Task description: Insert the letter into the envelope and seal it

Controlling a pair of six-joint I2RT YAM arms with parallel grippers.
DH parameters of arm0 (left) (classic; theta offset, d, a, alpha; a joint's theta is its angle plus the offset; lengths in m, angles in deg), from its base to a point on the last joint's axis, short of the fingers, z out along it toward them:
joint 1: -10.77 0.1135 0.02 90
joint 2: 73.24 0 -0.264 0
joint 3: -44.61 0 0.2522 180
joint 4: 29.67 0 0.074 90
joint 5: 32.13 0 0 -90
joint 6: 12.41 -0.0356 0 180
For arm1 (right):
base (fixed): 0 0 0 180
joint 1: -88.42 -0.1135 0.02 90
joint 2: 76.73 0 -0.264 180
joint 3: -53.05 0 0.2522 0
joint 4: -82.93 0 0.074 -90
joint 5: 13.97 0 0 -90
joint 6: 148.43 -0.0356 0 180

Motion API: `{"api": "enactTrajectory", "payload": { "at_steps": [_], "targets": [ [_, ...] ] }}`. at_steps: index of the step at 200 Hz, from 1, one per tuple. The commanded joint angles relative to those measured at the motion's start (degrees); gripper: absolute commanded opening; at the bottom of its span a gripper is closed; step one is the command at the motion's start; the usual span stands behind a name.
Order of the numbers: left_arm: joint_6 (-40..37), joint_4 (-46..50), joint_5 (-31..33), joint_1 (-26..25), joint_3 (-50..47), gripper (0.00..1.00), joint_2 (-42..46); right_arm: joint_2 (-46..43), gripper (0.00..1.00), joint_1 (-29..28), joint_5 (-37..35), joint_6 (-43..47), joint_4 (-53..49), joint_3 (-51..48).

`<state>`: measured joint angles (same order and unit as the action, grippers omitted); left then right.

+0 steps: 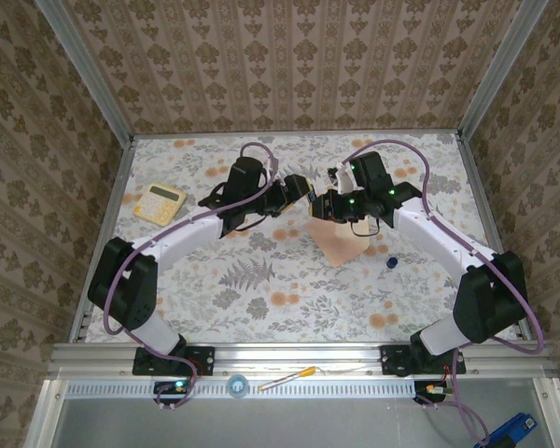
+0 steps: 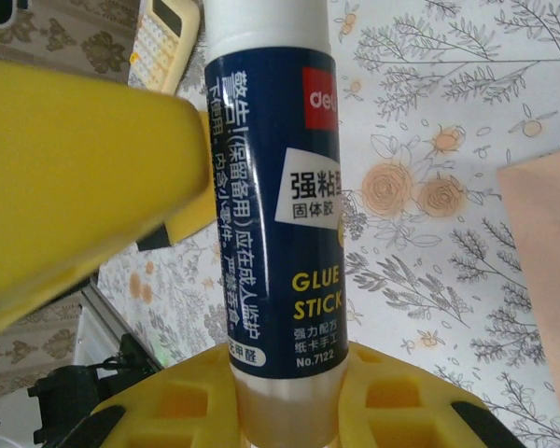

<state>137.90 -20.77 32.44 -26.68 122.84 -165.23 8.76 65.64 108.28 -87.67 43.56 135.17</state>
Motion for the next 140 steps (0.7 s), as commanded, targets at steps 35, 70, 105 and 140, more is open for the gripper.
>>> {"api": "enactTrajectory", "payload": {
  "at_steps": [35, 70, 105, 140],
  "targets": [
    [3.5, -4.9, -1.2, -0.9, -1.2, 0.71, 0.8, 1.5, 0.0, -2.2, 1.7, -1.6, 6.0, -0.2],
    [4.8, -6.4, -0.9, -1.0, -1.2, 0.59, 0.4, 1.7, 0.0, -2.9, 0.8, -2.0, 7.8, -0.5],
    [5.9, -7.4, -1.2, -1.1, -1.1, 0.45, -0.2, 2.0, 0.0, -3.3, 0.4, -2.1, 9.1, -0.7],
    [6.6, -7.9, -1.1, -1.4, -1.3, 0.32, -0.4, 2.1, 0.0, -3.6, -0.2, -2.4, 10.2, -1.2]
  ]
}}
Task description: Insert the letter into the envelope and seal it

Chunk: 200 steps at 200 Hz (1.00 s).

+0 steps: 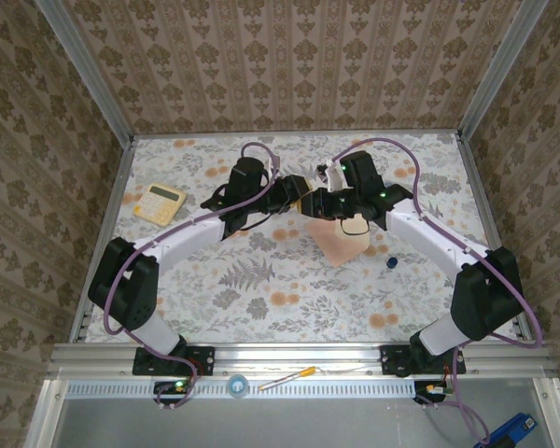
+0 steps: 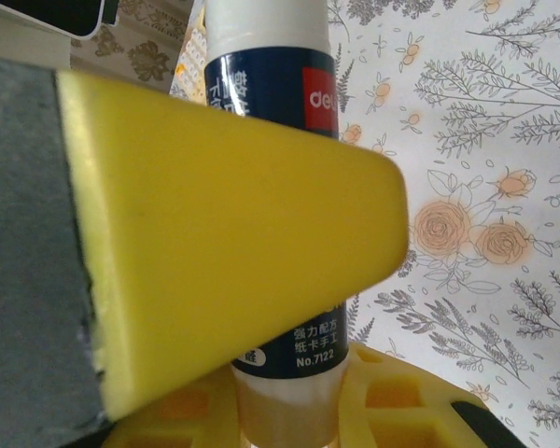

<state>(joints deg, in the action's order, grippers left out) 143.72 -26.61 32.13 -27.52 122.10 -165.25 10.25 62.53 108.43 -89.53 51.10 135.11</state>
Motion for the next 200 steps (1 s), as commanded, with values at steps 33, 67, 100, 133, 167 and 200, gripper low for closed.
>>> {"api": "enactTrajectory", "payload": {
  "at_steps": [33, 67, 100, 133, 167, 200],
  "targets": [
    [0.9, -2.0, -0.9, -0.6, -0.4, 0.18, -0.6, 0.6, 0.0, -0.6, -0.9, -0.8, 3.3, -1.5],
    [0.8, -1.8, -1.0, -0.4, -0.2, 0.15, -0.7, 0.1, 0.0, -0.6, -1.8, -0.1, 2.4, -1.6],
    [0.6, -1.6, -1.2, 0.1, -0.2, 0.13, -0.6, -0.9, 0.1, -0.5, -2.7, 1.0, 1.1, -1.9],
    [-0.4, -0.5, -1.3, 1.4, -0.4, 0.12, 0.2, -3.1, 0.27, 0.0, -3.1, 2.1, -0.3, -2.9],
    [-1.4, 0.6, -1.3, 2.5, -0.3, 0.11, 0.9, -6.6, 0.34, 2.2, -2.4, 2.5, -0.4, -5.3],
    [-1.8, 1.0, -1.2, 2.7, 0.1, 0.11, 0.6, -10.5, 0.38, 4.9, -0.4, 2.5, -0.7, -7.4]
  ]
}}
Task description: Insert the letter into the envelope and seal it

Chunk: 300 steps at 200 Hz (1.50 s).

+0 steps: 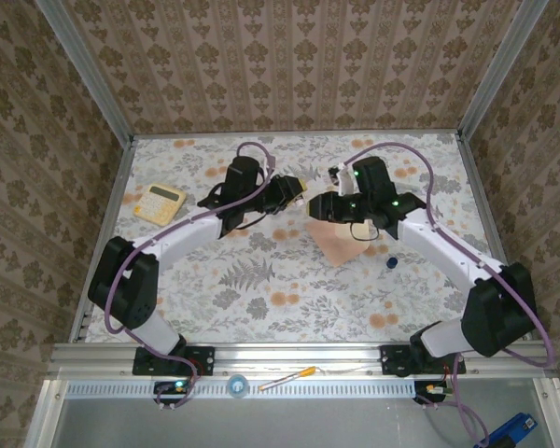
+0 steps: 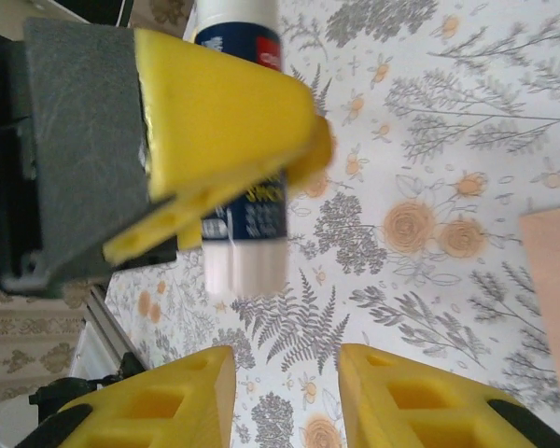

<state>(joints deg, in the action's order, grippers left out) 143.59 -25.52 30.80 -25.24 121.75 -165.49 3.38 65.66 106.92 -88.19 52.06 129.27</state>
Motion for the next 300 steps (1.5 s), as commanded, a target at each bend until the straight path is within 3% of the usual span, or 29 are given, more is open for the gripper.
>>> {"api": "enactTrajectory", "payload": {
  "at_steps": [1, 35, 79, 126, 149, 161, 212, 300],
  "targets": [
    [-1.7, -0.1, 0.2, 0.4, 0.5, 0.11, 0.8, -3.7, 0.38, 2.0, 1.1, 1.2, -1.6, -1.6],
    [-3.5, 1.7, 0.2, 0.7, 0.8, 0.11, 0.8, -6.7, 0.43, 6.5, 0.6, 2.8, -6.5, -2.3],
    [-11.6, 13.5, 6.1, 0.0, 0.0, 0.1, 2.2, -4.5, 0.43, 16.6, -2.6, 6.3, -18.2, 0.4],
    [-8.6, 13.3, 10.7, -6.9, -2.0, 0.08, -0.2, 2.0, 0.39, 23.2, -2.6, 11.7, -20.5, 2.3],
    [-3.6, 7.7, 11.7, -9.4, -3.0, 0.08, -3.3, 7.5, 0.24, 24.9, -5.9, 16.0, -22.0, 5.2],
    [-2.4, 6.6, 12.4, -10.7, -2.3, 0.07, -5.0, 9.5, 0.0, 26.2, -6.2, 15.9, -20.8, 5.5],
    [1.4, 5.6, 16.0, -11.9, 1.6, 0.06, -11.2, 19.1, 0.0, 27.0, -9.1, 14.5, -17.1, 6.7],
    [5.3, 5.3, 13.8, -11.5, 5.4, 0.04, -18.1, 27.6, 0.0, 27.4, -7.0, 16.3, -14.9, 10.9]
  ]
}}
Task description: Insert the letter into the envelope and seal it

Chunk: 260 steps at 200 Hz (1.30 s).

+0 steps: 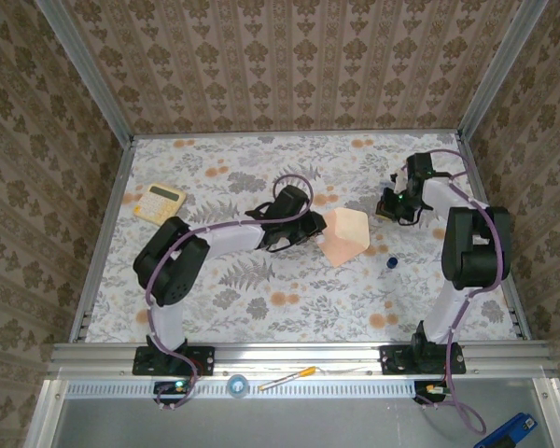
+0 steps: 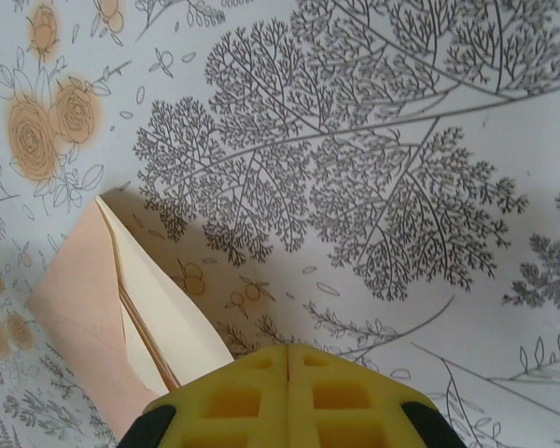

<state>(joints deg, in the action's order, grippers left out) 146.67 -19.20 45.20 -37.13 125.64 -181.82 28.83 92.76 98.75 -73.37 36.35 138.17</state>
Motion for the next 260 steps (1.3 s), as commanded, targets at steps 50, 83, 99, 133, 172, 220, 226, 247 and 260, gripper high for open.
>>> {"api": "enactTrajectory", "payload": {
  "at_steps": [50, 83, 99, 133, 172, 220, 226, 247, 260],
  "targets": [
    [3.5, -1.8, -2.0, 0.9, 1.6, 0.04, -3.3, 4.4, 0.0, 0.4, 3.3, 3.5, 1.0, 2.6],
    [4.3, -3.8, -4.5, 2.6, 1.5, 0.04, -5.1, 4.8, 0.0, 0.4, 5.9, 3.8, 1.7, 1.9],
    [4.3, -4.2, -5.2, 3.0, 2.0, 0.03, -6.0, 5.2, 0.0, 0.4, 6.1, 3.8, 1.7, 1.9],
    [4.1, -4.3, -5.8, 3.3, 3.3, 0.03, -7.3, 5.2, 0.0, 0.3, 7.2, 3.6, 3.4, 1.2],
    [4.3, -4.5, -5.8, 3.2, 3.6, 0.03, -8.3, 5.8, 0.0, -0.2, 8.7, 3.3, 4.0, 1.0],
    [2.6, -3.0, -6.9, 3.5, 5.1, 0.03, -9.8, 5.6, 0.0, -0.6, 11.1, 2.4, 4.9, -0.3],
    [2.4, -2.7, -6.9, 3.5, 5.1, 0.03, -9.9, 5.6, 0.0, -0.6, 11.7, 2.2, 5.2, -0.6],
    [1.6, -2.2, -7.3, 3.9, 5.1, 0.03, -10.4, 5.5, 0.0, -0.6, 12.5, 1.8, 5.6, -1.0],
    [1.3, -2.0, -7.6, 4.0, 4.9, 0.03, -10.7, 5.3, 0.0, -0.6, 12.8, 1.7, 5.8, -1.3]
  ]
}}
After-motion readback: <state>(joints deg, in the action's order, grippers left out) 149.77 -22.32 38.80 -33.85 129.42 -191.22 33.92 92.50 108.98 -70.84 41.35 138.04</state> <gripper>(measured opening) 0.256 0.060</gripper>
